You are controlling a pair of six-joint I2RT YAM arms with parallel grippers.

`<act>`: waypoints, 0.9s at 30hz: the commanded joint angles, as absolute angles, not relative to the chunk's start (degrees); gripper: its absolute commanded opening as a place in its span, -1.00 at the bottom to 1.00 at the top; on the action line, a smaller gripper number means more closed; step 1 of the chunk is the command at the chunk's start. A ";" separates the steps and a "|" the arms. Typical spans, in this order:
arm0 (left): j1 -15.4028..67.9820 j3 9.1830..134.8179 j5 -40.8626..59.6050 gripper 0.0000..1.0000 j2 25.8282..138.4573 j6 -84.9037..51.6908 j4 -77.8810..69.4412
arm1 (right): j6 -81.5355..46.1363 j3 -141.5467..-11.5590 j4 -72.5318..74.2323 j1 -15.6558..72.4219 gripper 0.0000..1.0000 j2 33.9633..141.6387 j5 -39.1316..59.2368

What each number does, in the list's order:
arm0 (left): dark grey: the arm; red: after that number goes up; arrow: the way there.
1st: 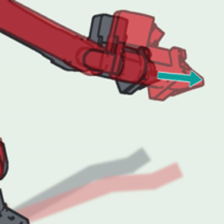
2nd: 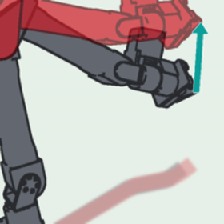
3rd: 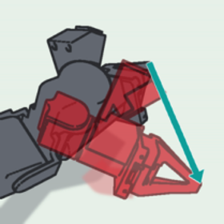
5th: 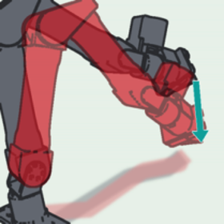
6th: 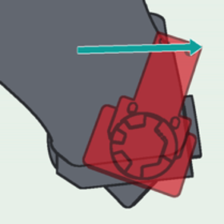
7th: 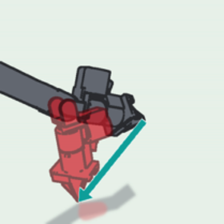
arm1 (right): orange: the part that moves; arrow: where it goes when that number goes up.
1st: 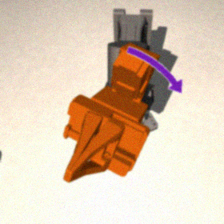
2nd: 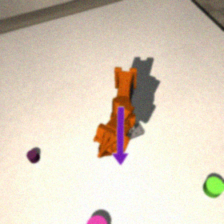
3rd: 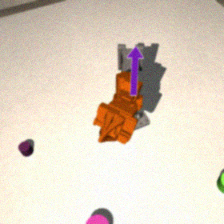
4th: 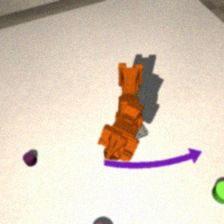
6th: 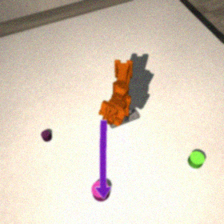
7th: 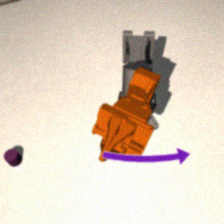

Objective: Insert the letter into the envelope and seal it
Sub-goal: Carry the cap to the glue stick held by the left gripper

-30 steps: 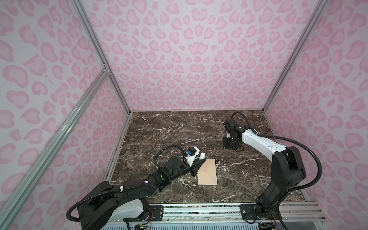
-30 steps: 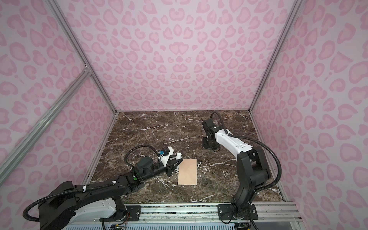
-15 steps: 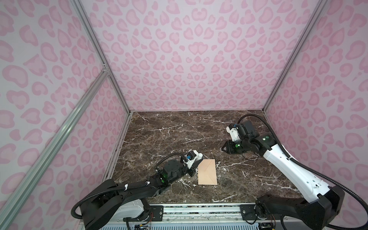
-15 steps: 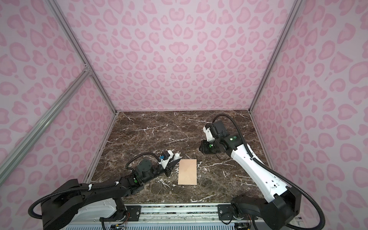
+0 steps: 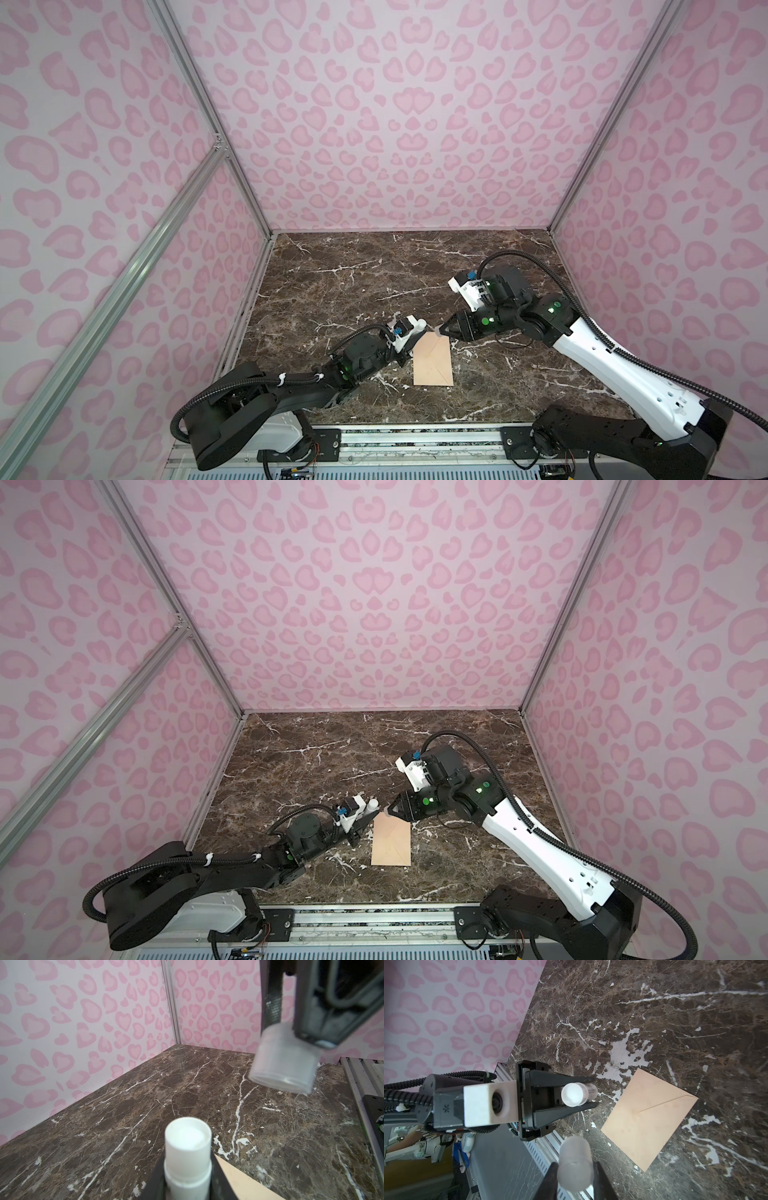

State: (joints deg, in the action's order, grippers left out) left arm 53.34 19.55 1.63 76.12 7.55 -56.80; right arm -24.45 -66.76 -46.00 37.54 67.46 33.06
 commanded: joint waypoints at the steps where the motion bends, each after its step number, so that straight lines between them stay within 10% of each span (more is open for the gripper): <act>1: 53.35 20.11 2.82 -0.92 76.29 7.50 -61.07 | -24.73 -66.05 -43.14 37.70 -0.41 67.92 33.48; 27: 53.61 20.32 4.92 -0.92 74.98 5.54 -60.28 | -28.65 -63.83 -34.11 37.69 -0.41 70.08 36.91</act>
